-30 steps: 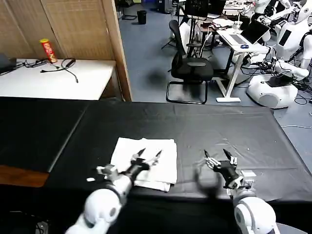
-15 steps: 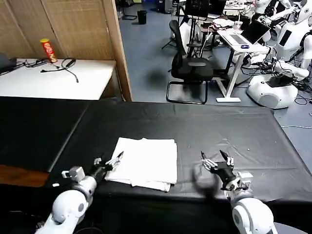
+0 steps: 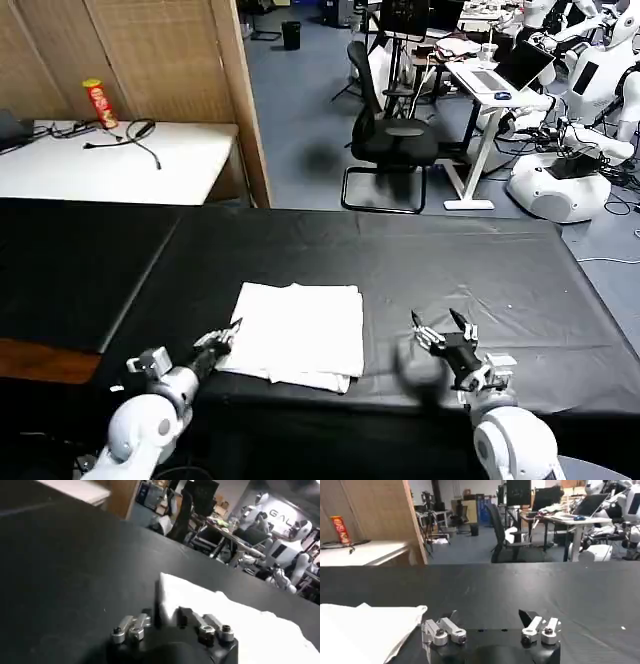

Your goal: Fold and organize the clothes.

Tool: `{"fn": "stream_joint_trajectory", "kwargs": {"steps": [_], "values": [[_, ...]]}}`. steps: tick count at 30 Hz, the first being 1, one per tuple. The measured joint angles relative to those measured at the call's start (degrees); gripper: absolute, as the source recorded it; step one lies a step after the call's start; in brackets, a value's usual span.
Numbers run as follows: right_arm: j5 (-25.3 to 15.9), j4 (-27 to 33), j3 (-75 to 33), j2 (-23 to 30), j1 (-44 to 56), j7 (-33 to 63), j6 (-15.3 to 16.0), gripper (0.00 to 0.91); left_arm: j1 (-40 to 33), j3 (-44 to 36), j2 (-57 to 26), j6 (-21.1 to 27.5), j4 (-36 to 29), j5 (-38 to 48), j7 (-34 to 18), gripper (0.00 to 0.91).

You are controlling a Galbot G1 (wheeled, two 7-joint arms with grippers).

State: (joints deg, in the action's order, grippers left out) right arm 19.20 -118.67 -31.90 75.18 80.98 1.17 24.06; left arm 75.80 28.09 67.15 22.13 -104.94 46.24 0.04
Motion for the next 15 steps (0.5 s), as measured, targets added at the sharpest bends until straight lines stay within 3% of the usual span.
{"fn": "stream_joint_trajectory", "kwargs": {"steps": [9,15], "values": [[0.1,-0.1,-0.6,-0.1,0.0,0.0,-0.1,0.878,-1.2,2.6,-2.4,-0.8,-2.6,-11.5,-1.7,0.0],[0.1,0.0,-0.1,0.2,0.0,0.1,-0.1,0.878,0.0,8.6,-11.2,-1.2,-4.1,-13.4,-1.9,0.0]]}}
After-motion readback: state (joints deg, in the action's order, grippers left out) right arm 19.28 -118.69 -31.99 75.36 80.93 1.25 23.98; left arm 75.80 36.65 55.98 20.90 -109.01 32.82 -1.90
